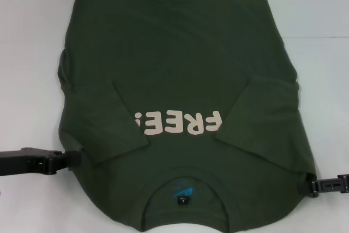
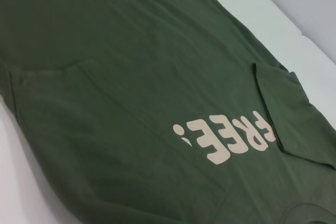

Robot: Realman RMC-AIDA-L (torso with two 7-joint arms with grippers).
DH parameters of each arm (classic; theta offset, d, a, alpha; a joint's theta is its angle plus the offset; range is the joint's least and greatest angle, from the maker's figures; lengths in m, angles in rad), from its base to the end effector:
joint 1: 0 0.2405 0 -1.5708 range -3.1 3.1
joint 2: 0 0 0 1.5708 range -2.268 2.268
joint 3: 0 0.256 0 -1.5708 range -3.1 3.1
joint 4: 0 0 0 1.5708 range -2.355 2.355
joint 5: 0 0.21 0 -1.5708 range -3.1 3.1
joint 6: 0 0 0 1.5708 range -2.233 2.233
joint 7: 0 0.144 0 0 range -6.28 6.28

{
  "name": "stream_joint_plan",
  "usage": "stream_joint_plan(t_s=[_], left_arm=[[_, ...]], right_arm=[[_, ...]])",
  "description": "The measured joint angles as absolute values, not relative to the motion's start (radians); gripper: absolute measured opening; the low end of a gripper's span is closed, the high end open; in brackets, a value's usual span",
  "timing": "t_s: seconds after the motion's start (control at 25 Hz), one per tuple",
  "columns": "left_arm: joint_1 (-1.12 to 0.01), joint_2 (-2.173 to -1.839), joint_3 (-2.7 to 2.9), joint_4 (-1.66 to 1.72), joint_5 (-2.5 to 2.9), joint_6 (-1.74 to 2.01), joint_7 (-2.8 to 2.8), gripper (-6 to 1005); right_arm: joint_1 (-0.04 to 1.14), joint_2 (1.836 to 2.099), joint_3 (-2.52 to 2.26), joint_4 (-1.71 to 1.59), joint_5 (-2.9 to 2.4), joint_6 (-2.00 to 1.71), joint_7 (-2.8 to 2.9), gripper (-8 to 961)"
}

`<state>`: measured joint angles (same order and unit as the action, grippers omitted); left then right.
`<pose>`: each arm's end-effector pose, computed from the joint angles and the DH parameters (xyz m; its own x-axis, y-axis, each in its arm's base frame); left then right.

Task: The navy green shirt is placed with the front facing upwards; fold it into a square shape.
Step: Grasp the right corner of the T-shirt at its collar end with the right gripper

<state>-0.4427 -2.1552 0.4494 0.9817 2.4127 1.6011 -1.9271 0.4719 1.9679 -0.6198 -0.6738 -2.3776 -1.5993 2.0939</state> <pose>-0.3178 0.2998 0.0359 0.4993 0.7711 0.3950 0.8642 -0.4759 -0.1633 0.3397 0.2952 0.0363 0.3310 -0.9151 -0.2303 -0.9422 -0.3339 -0.0271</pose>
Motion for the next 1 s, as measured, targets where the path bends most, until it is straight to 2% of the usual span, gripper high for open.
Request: stream_joint_plan(t_s=[0.16, 0.48, 0.72, 1.0], left_arm=[[-0.445, -2.155, 0.449, 0.982, 2.413, 1.6, -1.927, 52], [-0.445, -2.154, 0.449, 0.981, 2.413, 1.59, -1.925, 52], [-0.446, -2.152, 0.449, 0.98, 2.413, 1.589, -1.925, 51], [-0.448, -2.149, 0.449, 0.98, 2.413, 1.587, -1.925, 52]], right_arm=[[0.485, 1.976, -0.62, -0.672, -2.378, -1.6, 2.093, 861], [0.507, 1.979, -0.621, -0.66, -2.377, -1.594, 2.097, 754], [0.523, 1.978, -0.621, -0.659, -2.377, -1.588, 2.102, 545], [0.536, 1.98, -0.647, -0.655, -2.377, -1.563, 2.128, 390]])
